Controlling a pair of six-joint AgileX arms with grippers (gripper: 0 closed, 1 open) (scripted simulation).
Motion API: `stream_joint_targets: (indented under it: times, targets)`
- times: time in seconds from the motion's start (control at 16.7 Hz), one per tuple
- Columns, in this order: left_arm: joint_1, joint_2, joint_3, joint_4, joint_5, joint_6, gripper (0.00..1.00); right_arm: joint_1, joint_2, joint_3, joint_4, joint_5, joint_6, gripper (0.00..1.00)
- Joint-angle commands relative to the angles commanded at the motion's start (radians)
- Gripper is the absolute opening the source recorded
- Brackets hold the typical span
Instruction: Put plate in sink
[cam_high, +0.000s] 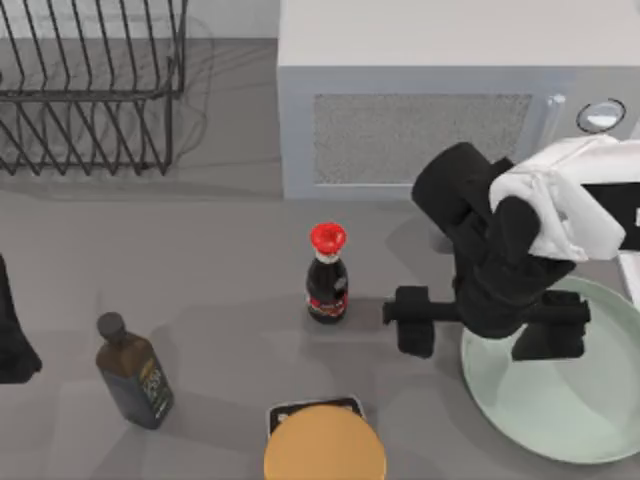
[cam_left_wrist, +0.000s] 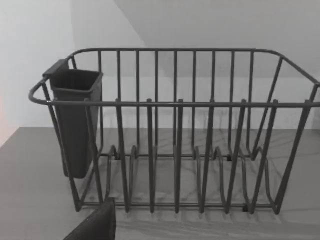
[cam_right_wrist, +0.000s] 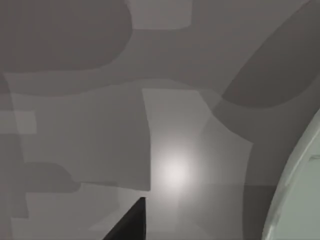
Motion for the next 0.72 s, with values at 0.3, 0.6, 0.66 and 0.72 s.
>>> stream_joint_targets:
  times: [0.3,0.6,0.66,0.72]
  targets:
    - [0.000,0.000,0.000,0.000,0.000,0.000,1.00,0.000,0.000,0.000,0.000,0.000,0.000,0.25]
    - [0.000,0.000,0.000,0.000,0.000,0.000,1.00,0.000,0.000,0.000,0.000,0.000,0.000,0.00]
    - [0.000,0.000,0.000,0.000,0.000,0.000,1.00,0.000,0.000,0.000,0.000,0.000,0.000,0.00]
    - [0.000,0.000,0.000,0.000,0.000,0.000,1.00,0.000,0.000,0.000,0.000,0.000,0.000,0.00]
